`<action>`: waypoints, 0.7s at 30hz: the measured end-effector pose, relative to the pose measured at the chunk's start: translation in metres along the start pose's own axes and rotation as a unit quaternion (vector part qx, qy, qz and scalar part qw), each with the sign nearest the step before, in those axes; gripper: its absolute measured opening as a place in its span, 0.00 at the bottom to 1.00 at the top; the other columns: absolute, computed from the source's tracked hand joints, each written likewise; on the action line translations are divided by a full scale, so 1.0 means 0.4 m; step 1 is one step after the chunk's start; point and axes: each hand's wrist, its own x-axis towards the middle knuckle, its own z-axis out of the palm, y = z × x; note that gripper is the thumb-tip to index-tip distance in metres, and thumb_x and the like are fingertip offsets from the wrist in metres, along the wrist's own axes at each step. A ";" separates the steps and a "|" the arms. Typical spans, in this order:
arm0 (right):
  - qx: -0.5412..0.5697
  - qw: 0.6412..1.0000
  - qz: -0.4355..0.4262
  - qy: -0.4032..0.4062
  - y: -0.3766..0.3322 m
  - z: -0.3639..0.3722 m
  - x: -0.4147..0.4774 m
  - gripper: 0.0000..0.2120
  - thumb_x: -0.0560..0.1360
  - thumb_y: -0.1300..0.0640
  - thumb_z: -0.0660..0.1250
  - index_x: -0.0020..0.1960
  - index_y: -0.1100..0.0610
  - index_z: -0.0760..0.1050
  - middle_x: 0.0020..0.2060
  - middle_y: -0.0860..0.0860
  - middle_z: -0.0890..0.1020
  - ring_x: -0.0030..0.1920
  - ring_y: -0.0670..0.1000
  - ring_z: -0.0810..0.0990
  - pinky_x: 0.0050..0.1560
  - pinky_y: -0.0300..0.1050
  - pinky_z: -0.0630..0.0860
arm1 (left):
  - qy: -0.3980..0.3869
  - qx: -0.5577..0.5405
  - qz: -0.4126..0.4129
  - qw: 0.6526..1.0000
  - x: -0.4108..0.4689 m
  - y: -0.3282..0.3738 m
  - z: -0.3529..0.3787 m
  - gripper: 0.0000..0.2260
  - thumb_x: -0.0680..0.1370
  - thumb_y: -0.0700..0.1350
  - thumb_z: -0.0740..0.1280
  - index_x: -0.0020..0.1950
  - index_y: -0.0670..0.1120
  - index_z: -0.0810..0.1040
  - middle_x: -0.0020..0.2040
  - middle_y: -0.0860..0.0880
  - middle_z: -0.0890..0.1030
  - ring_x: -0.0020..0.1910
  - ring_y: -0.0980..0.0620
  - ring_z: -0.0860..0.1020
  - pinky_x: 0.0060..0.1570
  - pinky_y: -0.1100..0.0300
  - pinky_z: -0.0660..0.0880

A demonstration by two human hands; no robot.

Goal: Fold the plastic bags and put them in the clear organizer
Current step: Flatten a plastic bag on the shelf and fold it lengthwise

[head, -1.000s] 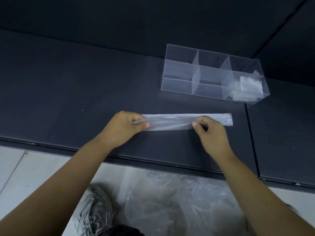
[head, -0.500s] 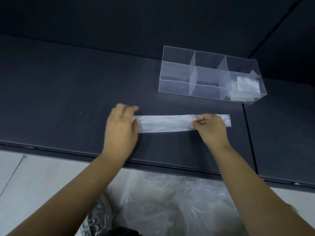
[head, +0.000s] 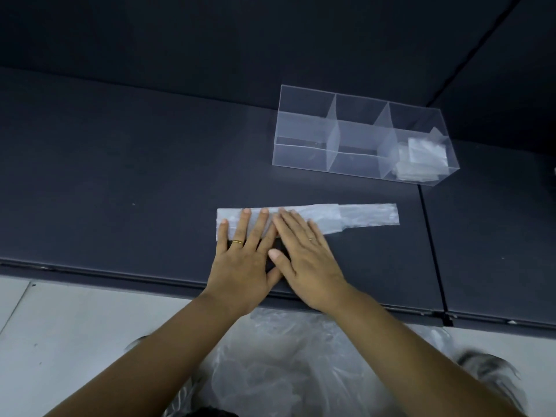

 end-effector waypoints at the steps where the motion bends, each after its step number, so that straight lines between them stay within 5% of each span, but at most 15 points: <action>1: -0.032 0.999 0.017 -0.007 0.029 0.000 -0.003 0.30 0.81 0.41 0.43 0.78 0.52 0.40 0.77 0.44 0.39 0.75 0.41 0.34 0.74 0.44 0.32 | 0.005 0.004 -0.001 1.000 -0.001 0.000 -0.001 0.32 0.73 0.65 0.29 0.73 0.51 0.28 0.77 0.50 0.34 0.75 0.44 0.33 0.72 0.40 0.35; 3: -0.081 0.995 0.055 -0.004 0.098 -0.022 -0.012 0.33 0.79 0.37 0.42 0.78 0.51 0.37 0.74 0.42 0.35 0.73 0.41 0.30 0.72 0.41 0.28 | 0.007 0.001 0.000 1.000 -0.003 0.002 -0.008 0.34 0.75 0.67 0.33 0.76 0.50 0.37 0.78 0.49 0.41 0.77 0.44 0.39 0.73 0.39 0.41; 7: -0.102 0.983 0.154 0.017 0.253 -0.096 -0.055 0.31 0.81 0.43 0.47 0.79 0.54 0.42 0.78 0.48 0.42 0.77 0.46 0.38 0.73 0.42 0.32 | 0.009 -0.004 0.003 1.000 -0.003 0.004 -0.015 0.34 0.77 0.66 0.38 0.77 0.48 0.47 0.79 0.47 0.53 0.77 0.42 0.49 0.73 0.37 0.50; 10: -0.018 0.974 0.199 0.110 0.332 -0.153 -0.078 0.24 0.82 0.53 0.54 0.76 0.59 0.58 0.77 0.54 0.58 0.77 0.53 0.54 0.76 0.46 0.46 | 0.016 0.001 0.008 1.000 -0.003 0.005 -0.012 0.33 0.77 0.66 0.38 0.76 0.48 0.47 0.78 0.46 0.54 0.77 0.42 0.50 0.73 0.37 0.52; 13: 0.015 0.958 0.226 0.176 0.362 -0.194 -0.057 0.15 0.79 0.56 0.63 0.64 0.60 0.75 0.63 0.56 0.74 0.65 0.59 0.69 0.67 0.50 0.62 | 0.022 0.009 0.010 1.000 -0.002 0.005 -0.013 0.33 0.77 0.66 0.37 0.77 0.48 0.48 0.78 0.46 0.54 0.77 0.42 0.50 0.73 0.38 0.51; 21: 0.052 0.970 0.207 0.118 0.360 -0.226 -0.029 0.03 0.75 0.58 0.69 0.43 0.56 0.77 0.50 0.49 0.73 0.54 0.50 0.70 0.62 0.45 0.66 | 0.006 0.000 0.041 0.999 0.004 -0.014 -0.033 0.37 0.77 0.67 0.40 0.77 0.45 0.59 0.77 0.45 0.59 0.76 0.40 0.56 0.71 0.36 0.57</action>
